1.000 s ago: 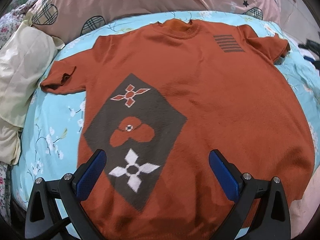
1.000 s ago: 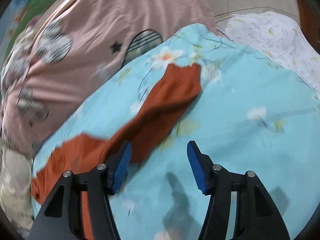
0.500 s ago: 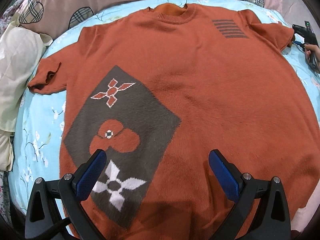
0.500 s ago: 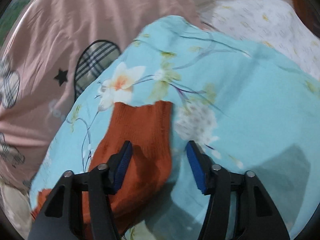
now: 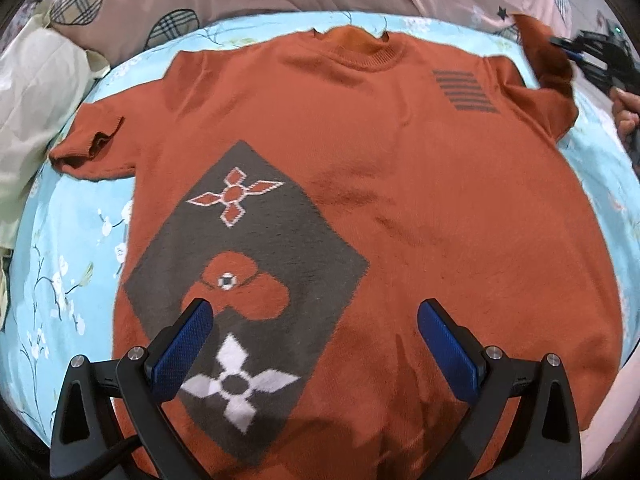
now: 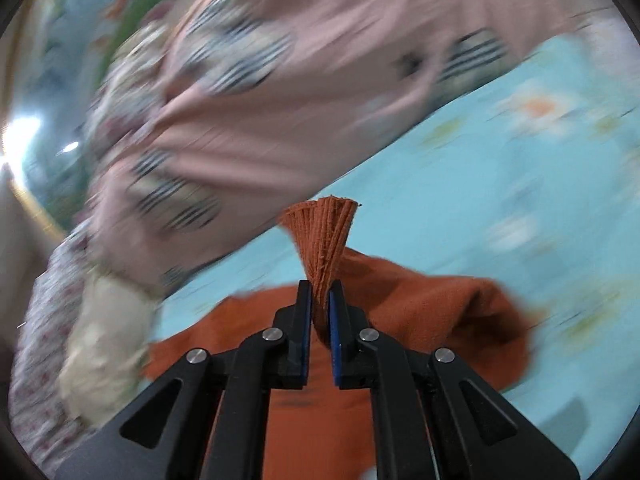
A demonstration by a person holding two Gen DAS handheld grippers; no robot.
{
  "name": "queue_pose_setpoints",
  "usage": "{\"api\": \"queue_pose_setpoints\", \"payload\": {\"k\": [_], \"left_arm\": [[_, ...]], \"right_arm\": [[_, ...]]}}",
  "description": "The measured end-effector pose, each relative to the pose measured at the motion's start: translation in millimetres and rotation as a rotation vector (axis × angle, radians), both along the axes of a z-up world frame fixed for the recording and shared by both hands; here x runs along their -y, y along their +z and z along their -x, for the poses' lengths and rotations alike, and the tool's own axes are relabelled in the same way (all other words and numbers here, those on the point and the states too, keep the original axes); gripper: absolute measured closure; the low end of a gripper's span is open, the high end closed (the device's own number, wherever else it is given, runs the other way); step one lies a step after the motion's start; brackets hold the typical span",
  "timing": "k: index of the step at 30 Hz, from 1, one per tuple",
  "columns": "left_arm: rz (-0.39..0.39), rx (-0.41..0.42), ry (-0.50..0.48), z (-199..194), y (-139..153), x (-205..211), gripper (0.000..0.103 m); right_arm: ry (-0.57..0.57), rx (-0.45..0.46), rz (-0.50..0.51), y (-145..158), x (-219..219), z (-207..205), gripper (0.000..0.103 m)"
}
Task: Fold small clothes
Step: 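Fold the held sleeve across the sweater body toward the collar with the right tool, then grasp the ribbed cuff of the other sleeve with the left tool while the right tool releases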
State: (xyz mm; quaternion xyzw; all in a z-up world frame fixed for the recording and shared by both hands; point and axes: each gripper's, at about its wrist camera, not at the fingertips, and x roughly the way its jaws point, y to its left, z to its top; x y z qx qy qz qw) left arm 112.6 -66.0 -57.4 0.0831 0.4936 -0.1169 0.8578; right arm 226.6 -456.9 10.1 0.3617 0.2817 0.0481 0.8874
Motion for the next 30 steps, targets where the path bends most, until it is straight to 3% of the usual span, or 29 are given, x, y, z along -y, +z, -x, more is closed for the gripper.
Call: {"api": "queue_pose_setpoints", "payload": {"k": [6, 9, 15, 19, 22, 23, 26, 30], "left_arm": [[0.032, 0.027, 0.043, 7, 8, -28, 0.001], [0.062, 0.029, 0.078, 6, 9, -47, 0.001], [0.129, 0.016, 0.142, 1, 7, -82, 0.001], [0.173, 0.019, 0.156, -12, 7, -93, 0.001], [0.224, 0.019, 0.146, -33, 5, -96, 0.001], [0.243, 0.015, 0.137, -44, 3, -94, 0.001], [0.291, -0.007, 0.113, -75, -4, -86, 0.001], [0.347, -0.025, 0.074, -130, -9, -69, 0.001]], "right_arm": [[0.244, -0.046, -0.143, -42, -150, -66, 0.094], [0.329, -0.062, -0.151, -55, -214, -90, 0.094], [0.459, -0.12, -0.159, -82, -295, -119, 0.094], [0.503, -0.156, -0.159, -90, -304, -121, 0.089], [0.492, -0.139, -0.164, -87, -287, -109, 0.088], [0.483, -0.131, -0.165, -83, -280, -103, 0.084], [0.425, -0.095, -0.148, -71, -255, -76, 0.068], [0.325, -0.058, -0.135, -57, -211, -29, 0.067]]}}
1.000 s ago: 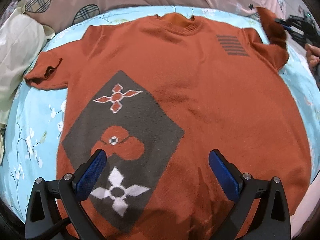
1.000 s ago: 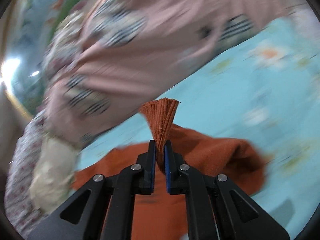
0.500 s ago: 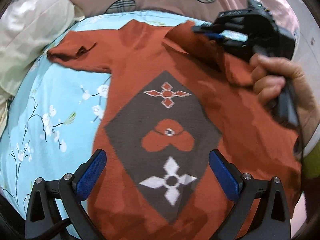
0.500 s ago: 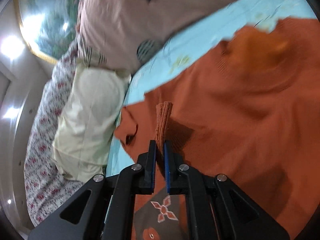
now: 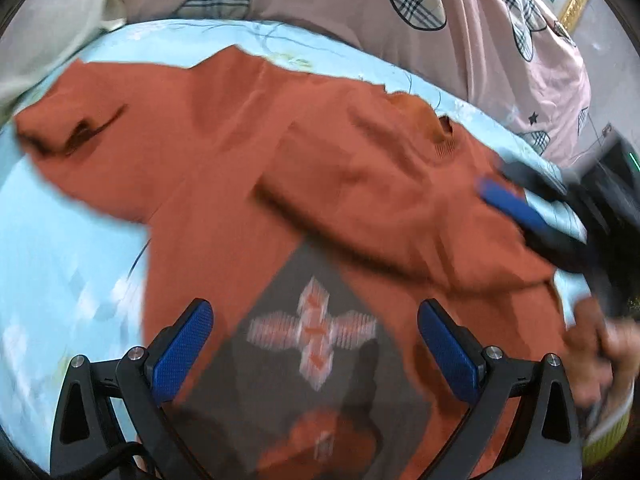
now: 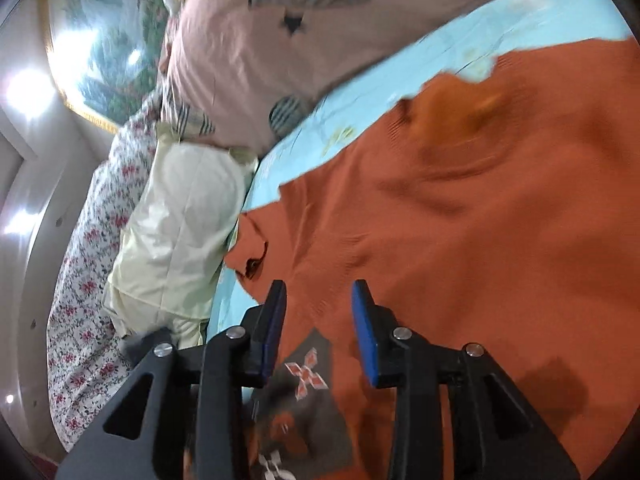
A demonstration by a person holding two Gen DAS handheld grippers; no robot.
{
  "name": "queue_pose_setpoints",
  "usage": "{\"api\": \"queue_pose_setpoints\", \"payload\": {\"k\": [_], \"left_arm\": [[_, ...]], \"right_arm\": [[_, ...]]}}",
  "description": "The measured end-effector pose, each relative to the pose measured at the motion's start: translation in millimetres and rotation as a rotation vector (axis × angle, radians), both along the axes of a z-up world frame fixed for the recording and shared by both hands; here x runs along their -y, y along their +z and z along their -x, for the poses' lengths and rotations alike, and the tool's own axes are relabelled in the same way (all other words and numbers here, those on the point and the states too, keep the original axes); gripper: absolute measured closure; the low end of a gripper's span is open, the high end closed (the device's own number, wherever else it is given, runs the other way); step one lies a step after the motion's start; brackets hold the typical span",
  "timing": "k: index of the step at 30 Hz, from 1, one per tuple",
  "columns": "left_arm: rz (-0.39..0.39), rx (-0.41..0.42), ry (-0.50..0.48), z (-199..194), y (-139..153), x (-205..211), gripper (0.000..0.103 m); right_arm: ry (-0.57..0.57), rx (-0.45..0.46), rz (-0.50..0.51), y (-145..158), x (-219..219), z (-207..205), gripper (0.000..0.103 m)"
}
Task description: Fold small clothes
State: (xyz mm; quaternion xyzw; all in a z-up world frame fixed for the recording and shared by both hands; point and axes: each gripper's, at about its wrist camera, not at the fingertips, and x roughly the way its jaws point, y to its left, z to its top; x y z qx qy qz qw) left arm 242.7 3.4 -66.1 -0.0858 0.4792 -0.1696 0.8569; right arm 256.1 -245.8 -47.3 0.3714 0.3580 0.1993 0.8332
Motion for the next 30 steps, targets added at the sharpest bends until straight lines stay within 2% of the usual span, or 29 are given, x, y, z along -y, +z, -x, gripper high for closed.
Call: {"api": "queue_pose_setpoints", "payload": {"k": [6, 7, 8, 9, 10, 11, 13, 14, 16, 17, 20, 23, 26, 28, 30], "left_arm": [[0.061, -0.057, -0.014, -86, -18, 13, 0.003], [0.078, -0.045, -0.022, -96, -18, 14, 0.011], [0.085, -0.031, -0.034, -101, -17, 16, 0.027], [0.078, -0.024, -0.047, -105, -16, 19, 0.037], [0.071, -0.017, -0.066, -106, -15, 23, 0.064], [0.07, -0.012, -0.103, -106, -14, 28, 0.1], [0.026, 0.03, -0.107, -97, -6, 32, 0.098], [-0.036, 0.119, -0.071, -84, 7, 30, 0.098], [-0.048, 0.191, -0.038, -74, 19, 20, 0.098], [-0.052, 0.201, -0.02, -73, 20, 12, 0.098], [-0.087, 0.149, 0.014, -84, 9, 1, 0.098], [-0.062, 0.152, 0.049, -87, 7, -4, 0.097], [-0.018, 0.145, 0.074, -82, 4, -11, 0.093], [-0.03, 0.124, 0.061, -80, -2, -8, 0.091], [-0.035, 0.108, 0.05, -80, -7, -5, 0.087]], "right_arm": [[-0.17, -0.006, 0.022, 5, 52, 65, 0.067], [-0.197, -0.008, 0.026, 6, 60, 73, 0.067], [-0.232, -0.009, 0.034, 6, 69, 82, 0.067], [-0.253, -0.009, 0.039, 6, 76, 87, 0.067], [-0.272, -0.008, 0.041, 7, 82, 91, 0.067], [-0.289, -0.008, 0.046, 7, 89, 95, 0.067], [-0.32, -0.019, 0.076, 9, 103, 100, 0.067], [-0.342, -0.026, 0.101, 10, 109, 102, 0.067], [-0.37, -0.051, 0.177, 13, 122, 103, 0.067], [-0.386, -0.065, 0.225, 14, 127, 100, 0.067], [-0.403, -0.109, 0.336, 15, 139, 81, 0.067], [-0.388, -0.16, 0.411, 7, 147, 49, 0.066], [-0.34, -0.22, 0.432, -12, 149, 19, 0.058], [-0.311, -0.25, 0.458, -24, 146, 3, 0.054], [-0.289, -0.259, 0.473, -36, 144, -6, 0.054]]}}
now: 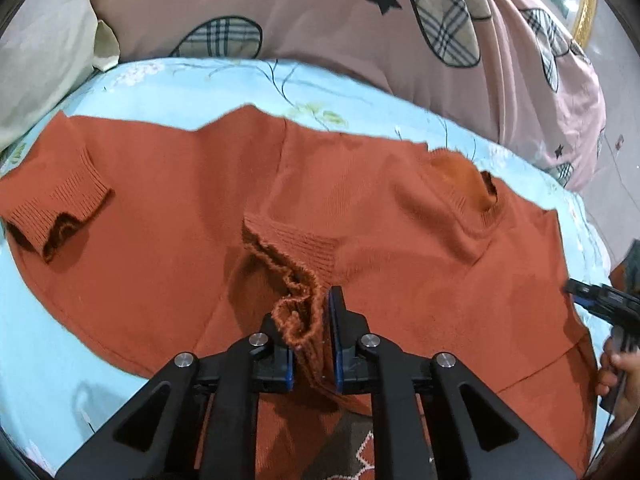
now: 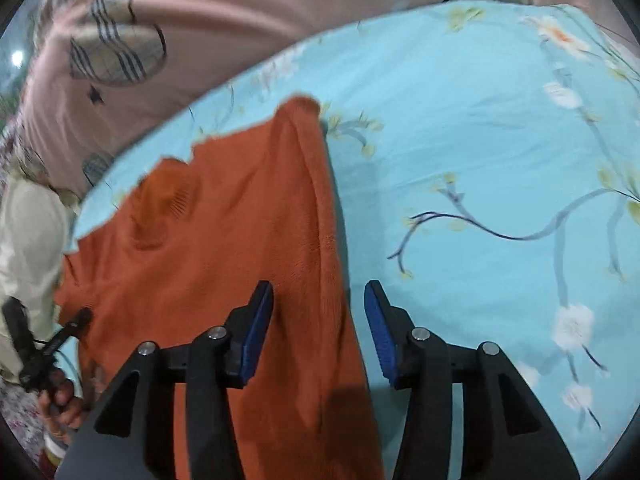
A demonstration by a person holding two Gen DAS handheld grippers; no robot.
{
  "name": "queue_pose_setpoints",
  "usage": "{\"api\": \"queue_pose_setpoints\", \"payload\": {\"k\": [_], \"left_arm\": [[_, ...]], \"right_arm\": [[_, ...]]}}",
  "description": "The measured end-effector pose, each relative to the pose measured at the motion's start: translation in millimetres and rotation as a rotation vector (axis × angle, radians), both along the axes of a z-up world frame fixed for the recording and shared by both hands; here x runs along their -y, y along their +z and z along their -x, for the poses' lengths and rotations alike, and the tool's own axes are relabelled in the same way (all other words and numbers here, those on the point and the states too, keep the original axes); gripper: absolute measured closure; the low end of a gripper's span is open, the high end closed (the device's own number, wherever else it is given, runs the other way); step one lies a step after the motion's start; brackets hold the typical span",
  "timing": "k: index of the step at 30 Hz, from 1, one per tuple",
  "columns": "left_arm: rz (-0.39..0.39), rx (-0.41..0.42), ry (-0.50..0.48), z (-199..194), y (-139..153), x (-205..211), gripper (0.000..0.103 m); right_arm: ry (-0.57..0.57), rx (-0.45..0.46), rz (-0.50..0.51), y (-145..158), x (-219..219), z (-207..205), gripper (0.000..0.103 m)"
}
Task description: Fold small clothes
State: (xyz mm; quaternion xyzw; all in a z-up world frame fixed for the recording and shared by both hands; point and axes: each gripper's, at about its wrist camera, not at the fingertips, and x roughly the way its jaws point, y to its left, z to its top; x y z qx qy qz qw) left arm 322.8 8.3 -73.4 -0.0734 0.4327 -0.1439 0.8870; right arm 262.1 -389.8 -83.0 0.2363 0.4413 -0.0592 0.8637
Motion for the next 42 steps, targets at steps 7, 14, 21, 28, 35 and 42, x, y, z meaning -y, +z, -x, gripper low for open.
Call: {"api": "queue_pose_setpoints", "payload": {"k": [7, 14, 21, 28, 35, 42], "left_arm": [[0.015, -0.014, -0.083, -6, 4, 16, 0.074], [-0.071, 0.13, -0.04, 5, 16, 22, 0.098], [-0.12, 0.126, -0.018, -2, 3, 16, 0.097], [-0.158, 0.07, 0.001, 12, -3, 14, 0.069], [-0.188, 0.061, 0.024, 44, -3, -11, 0.061], [-0.266, 0.147, 0.15, 59, 26, -70, 0.027]], "right_arm": [[-0.02, 0.076, -0.018, 20, 21, 21, 0.093], [-0.058, 0.067, -0.083, 2, 31, 27, 0.093], [-0.062, 0.023, 0.021, 5, 15, 21, 0.092], [0.007, 0.124, 0.105, 42, -39, 43, 0.058], [-0.06, 0.051, -0.016, 12, -14, 67, 0.064], [-0.009, 0.149, -0.084, 42, -41, 111, 0.06]]}}
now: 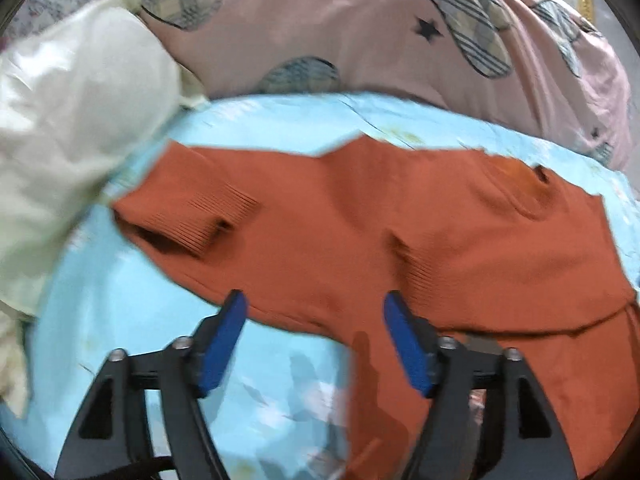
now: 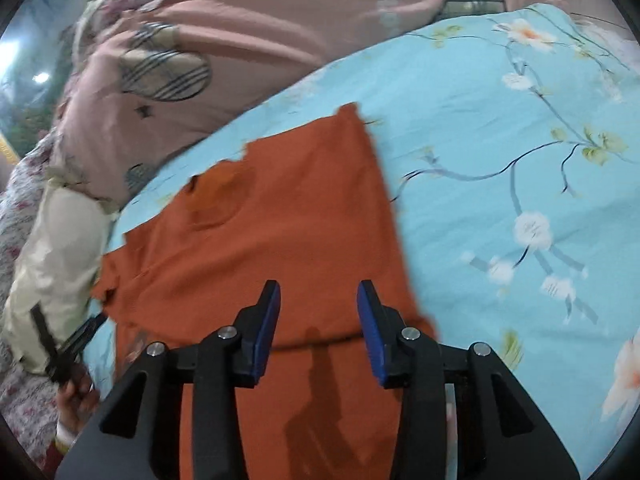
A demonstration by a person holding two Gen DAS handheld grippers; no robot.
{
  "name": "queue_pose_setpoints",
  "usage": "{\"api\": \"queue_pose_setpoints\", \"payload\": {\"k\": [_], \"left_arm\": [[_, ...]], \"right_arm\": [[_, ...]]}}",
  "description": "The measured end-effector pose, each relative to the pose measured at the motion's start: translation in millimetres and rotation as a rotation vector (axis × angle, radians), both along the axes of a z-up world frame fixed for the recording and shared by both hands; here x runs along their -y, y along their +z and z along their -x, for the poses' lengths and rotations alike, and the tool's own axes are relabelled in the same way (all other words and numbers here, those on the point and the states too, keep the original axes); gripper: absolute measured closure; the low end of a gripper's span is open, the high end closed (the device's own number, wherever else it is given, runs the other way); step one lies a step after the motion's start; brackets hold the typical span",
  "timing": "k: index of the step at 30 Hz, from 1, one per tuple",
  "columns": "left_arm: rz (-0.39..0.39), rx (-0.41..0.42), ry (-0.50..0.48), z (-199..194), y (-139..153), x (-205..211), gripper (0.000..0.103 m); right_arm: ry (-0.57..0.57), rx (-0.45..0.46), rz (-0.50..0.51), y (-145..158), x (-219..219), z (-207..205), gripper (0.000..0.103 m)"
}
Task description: Fold small clothes
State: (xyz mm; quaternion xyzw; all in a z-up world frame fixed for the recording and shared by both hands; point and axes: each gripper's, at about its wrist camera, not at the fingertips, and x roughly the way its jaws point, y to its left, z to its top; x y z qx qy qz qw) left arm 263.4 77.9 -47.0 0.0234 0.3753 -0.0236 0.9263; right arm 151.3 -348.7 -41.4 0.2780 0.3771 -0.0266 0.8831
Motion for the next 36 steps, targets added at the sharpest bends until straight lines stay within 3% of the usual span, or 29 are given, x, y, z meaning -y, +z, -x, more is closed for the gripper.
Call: {"api": "queue_pose_setpoints", "payload": {"k": [3, 5, 10, 12, 13, 14, 16, 17, 22, 26, 32, 36], "left_arm": [[-0.048, 0.018, 0.056, -19, 6, -16, 0.022], [-0.109, 0.005, 0.098, -41, 2, -26, 0.01], [-0.269, -0.064, 0.135, -94, -26, -38, 0.009], [-0.318, -0.095, 0.12, -110, -38, -40, 0.015], [-0.311, -0.094, 0.108, -113, -39, -42, 0.035], [-0.248, -0.111, 0.079, -118, -38, -47, 0.065], [-0.148, -0.135, 0.068, -121, -34, -56, 0.091], [-0.133, -0.132, 0.073, -121, -31, -58, 0.095], [0.01, -0.095, 0.041, -95, -6, -52, 0.097], [0.131, -0.031, -0.057, -57, 28, -15, 0.097], [0.313, -0.021, -0.306, -12, 60, 99, 0.097], [0.335, -0.058, -0.446, 5, 50, 186, 0.097]], "right_arm": [[0.031, -0.007, -0.055, -6, -17, 8, 0.058], [0.041, -0.022, -0.08, -11, -25, 10, 0.057], [0.079, -0.049, -0.09, -17, -46, 4, 0.057], [0.089, -0.056, -0.084, -18, -51, 1, 0.057], [0.093, -0.058, -0.083, -18, -53, 0, 0.057], [0.095, -0.058, -0.083, -18, -55, -1, 0.057], [0.103, -0.054, -0.085, -18, -59, -3, 0.057], [0.108, -0.052, -0.086, -18, -61, -3, 0.057], [0.137, -0.025, -0.083, -10, -71, 0, 0.057], [0.137, -0.014, -0.09, -8, -71, 5, 0.057], [0.102, -0.008, -0.106, -10, -60, 17, 0.057], [0.051, -0.007, -0.122, -13, -42, 25, 0.057]]}}
